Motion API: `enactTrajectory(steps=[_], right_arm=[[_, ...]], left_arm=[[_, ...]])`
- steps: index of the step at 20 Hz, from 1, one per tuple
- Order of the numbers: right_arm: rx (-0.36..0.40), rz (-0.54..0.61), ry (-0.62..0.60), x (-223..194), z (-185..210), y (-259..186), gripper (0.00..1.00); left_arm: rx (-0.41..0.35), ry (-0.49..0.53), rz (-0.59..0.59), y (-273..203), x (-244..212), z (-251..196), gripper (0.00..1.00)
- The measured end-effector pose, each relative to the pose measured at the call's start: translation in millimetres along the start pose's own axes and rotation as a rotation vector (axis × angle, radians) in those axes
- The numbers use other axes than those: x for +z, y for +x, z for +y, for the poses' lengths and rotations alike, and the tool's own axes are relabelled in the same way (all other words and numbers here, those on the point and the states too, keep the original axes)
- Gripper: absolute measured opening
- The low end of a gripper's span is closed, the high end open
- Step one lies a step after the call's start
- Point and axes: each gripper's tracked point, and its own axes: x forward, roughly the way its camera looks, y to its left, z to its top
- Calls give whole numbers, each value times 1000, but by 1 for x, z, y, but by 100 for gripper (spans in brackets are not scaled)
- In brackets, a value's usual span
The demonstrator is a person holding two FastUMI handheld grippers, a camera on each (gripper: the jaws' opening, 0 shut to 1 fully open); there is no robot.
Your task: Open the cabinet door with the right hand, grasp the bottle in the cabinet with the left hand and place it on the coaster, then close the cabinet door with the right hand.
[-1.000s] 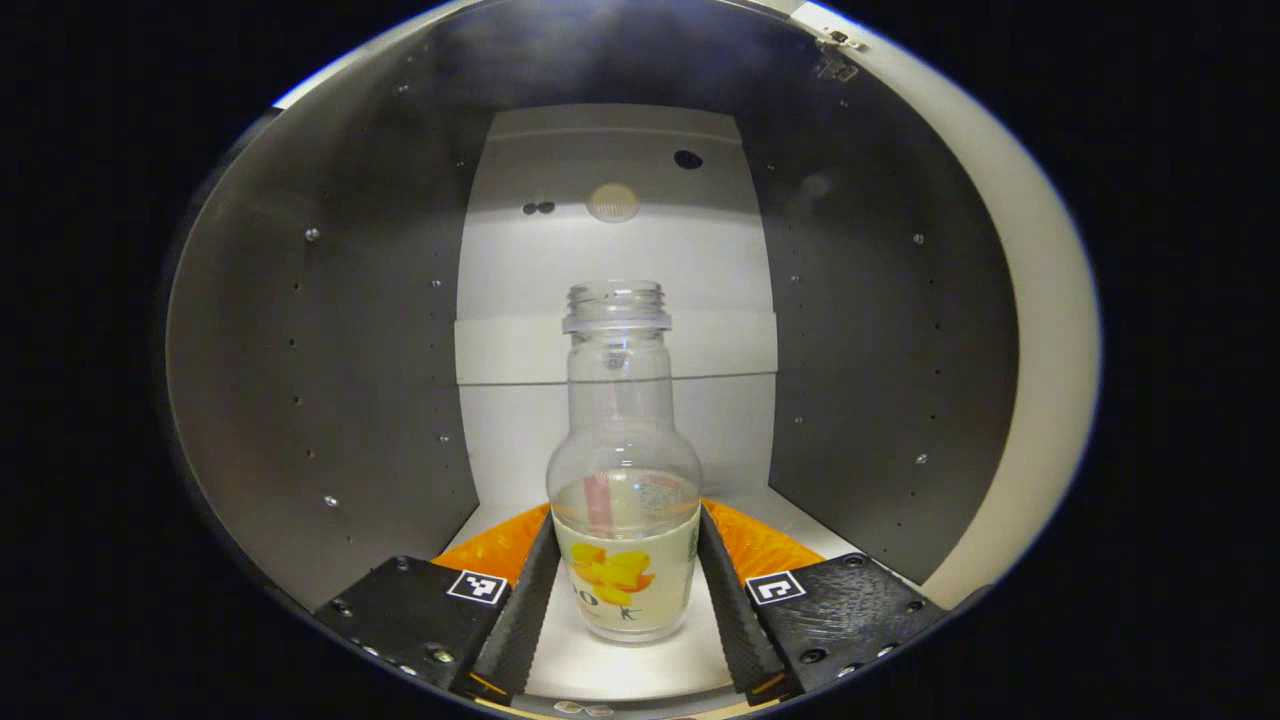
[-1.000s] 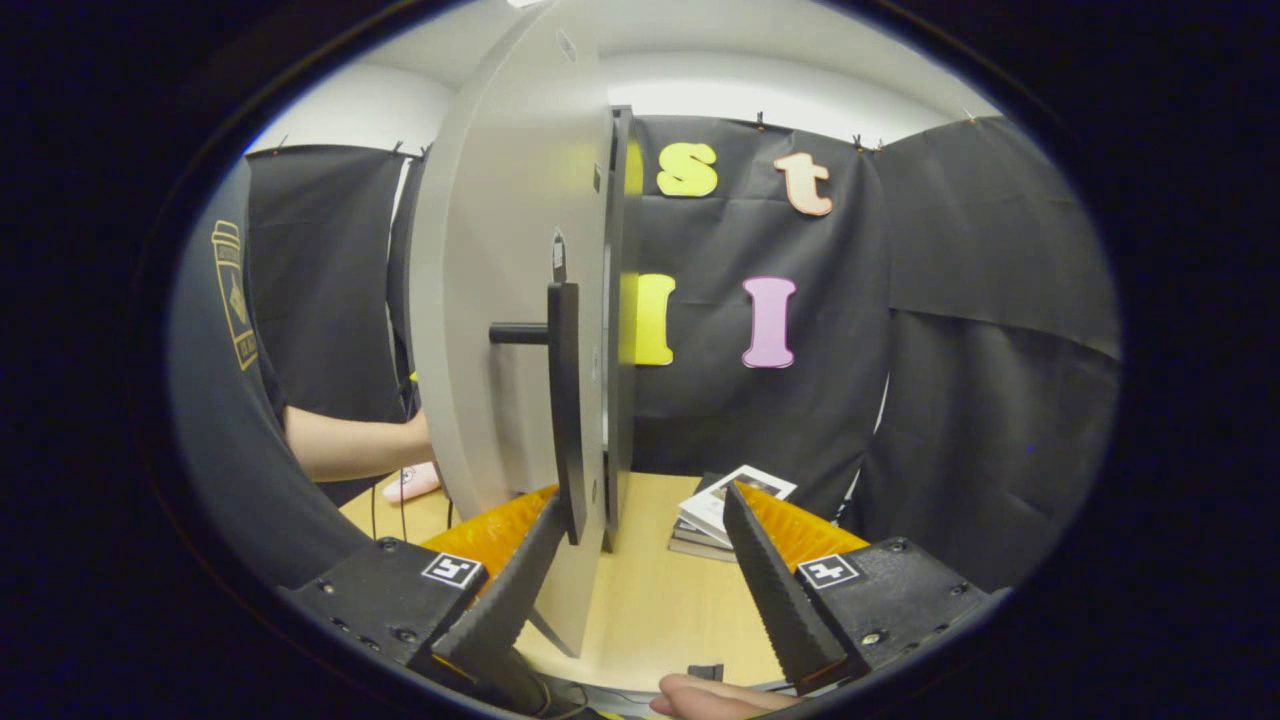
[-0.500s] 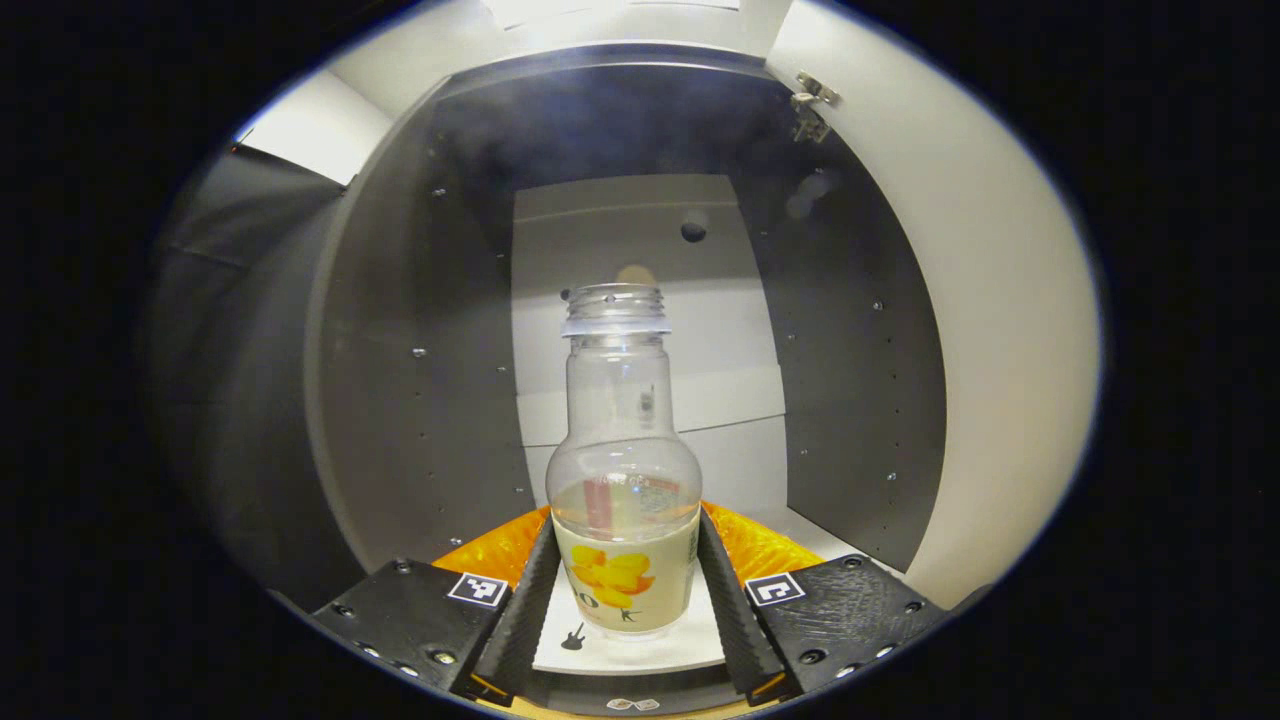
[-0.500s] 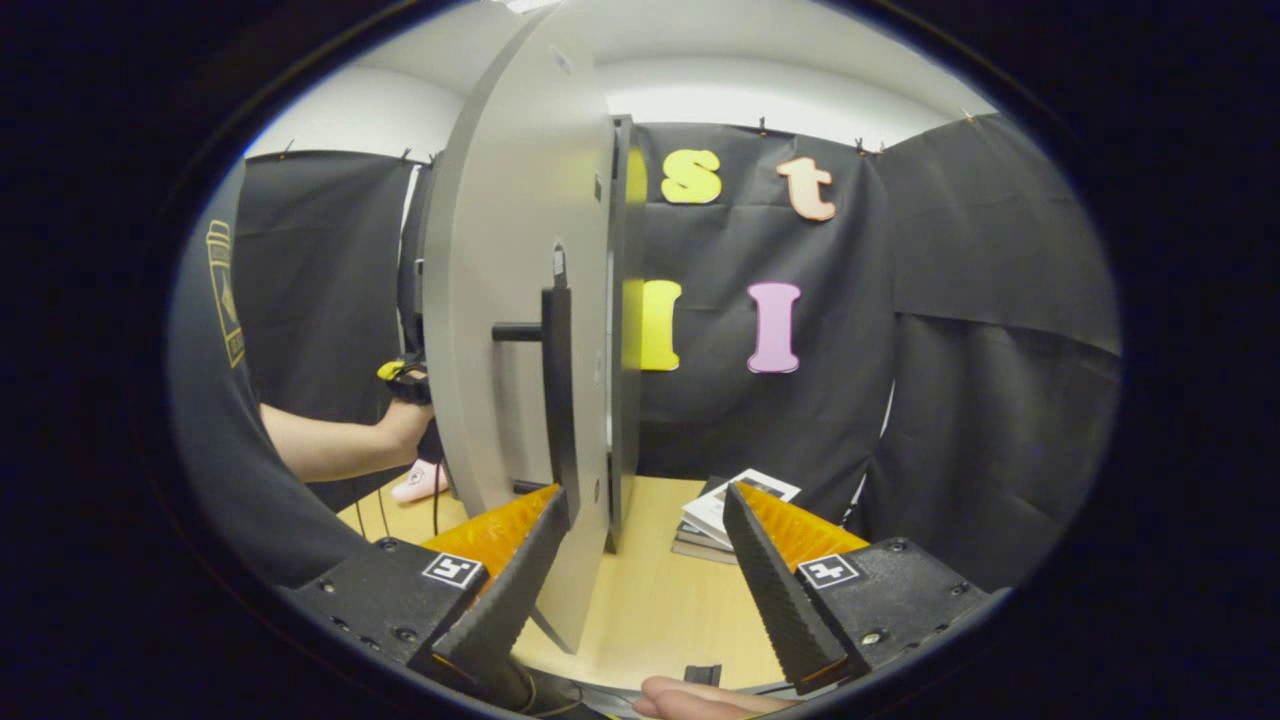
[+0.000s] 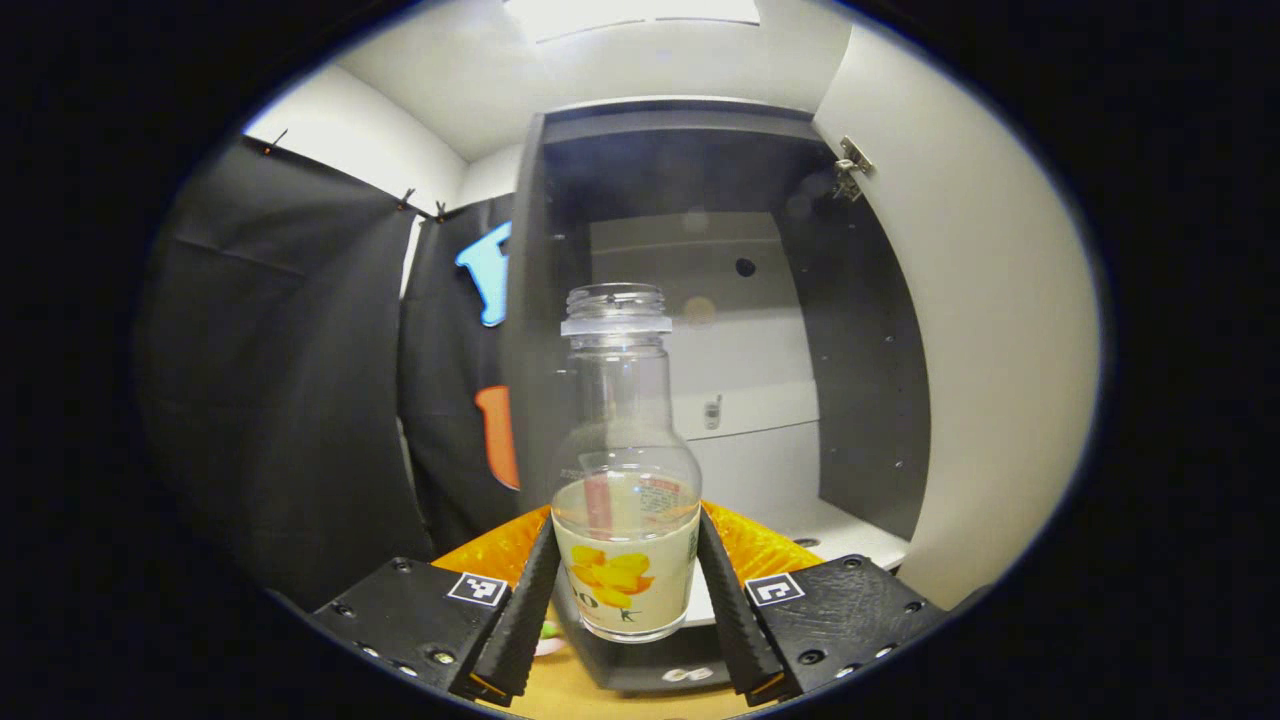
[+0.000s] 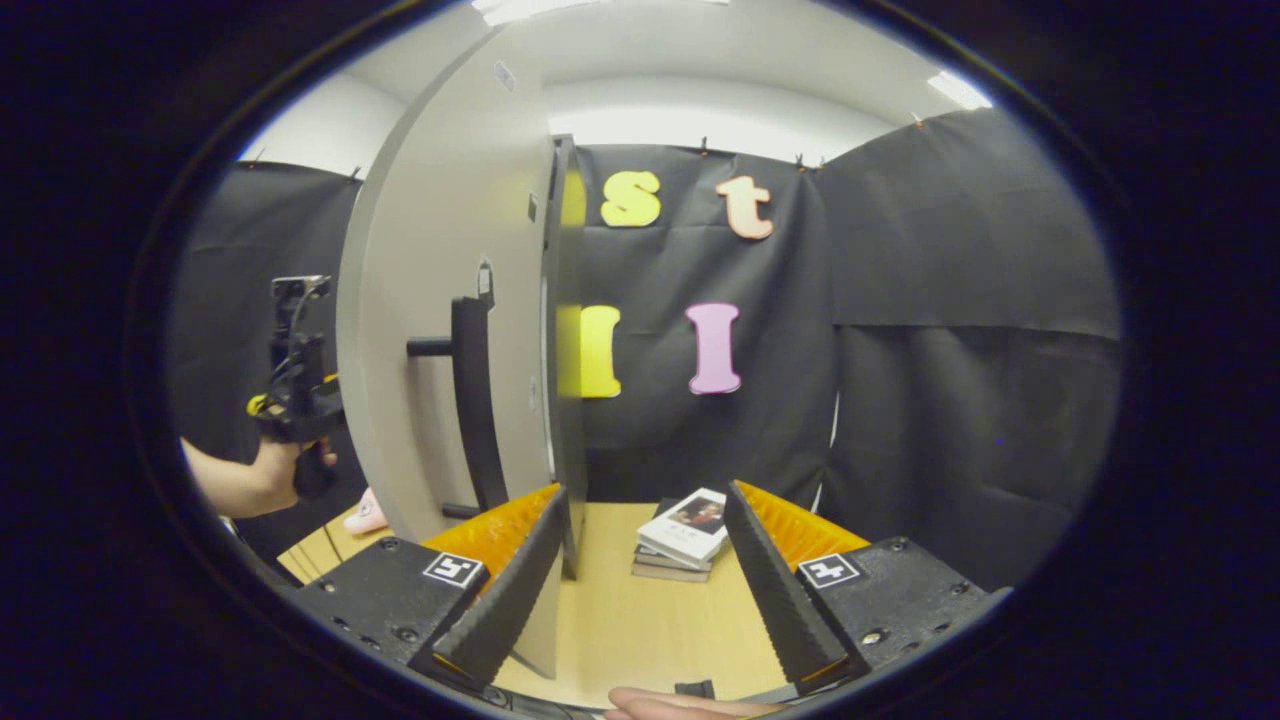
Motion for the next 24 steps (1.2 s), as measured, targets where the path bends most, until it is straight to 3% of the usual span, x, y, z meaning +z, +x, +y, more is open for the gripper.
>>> enactTrajectory(steps=[3,4,8,10,13,16,19,21,24], right_arm=[[-254,-59,110,-9,-21,-7,100],[-301,-56,145,-22,-23,-12,100],[-540,135,238,-97,-50,-54,100],[-598,208,262,-127,-52,-73,98],[-617,253,171,-140,-54,-80,100],[-506,278,34,-140,-38,-58,100],[-480,390,-11,-164,-39,-66,100],[-415,410,34,-165,-26,-57,100],[-384,429,-60,-165,-22,-52,100]], left_arm=[[13,27,-20,-43,-6,40,71],[1,16,-13,-52,-13,51,71],[-1,-84,2,-94,-48,91,71],[22,-95,29,-112,-84,112,71],[38,-118,110,-132,-156,127,72],[107,-111,189,-154,-234,138,72],[157,-119,270,-167,-309,130,72],[185,-103,271,-173,-336,128,72],[209,-67,264,-176,-358,127,72]])
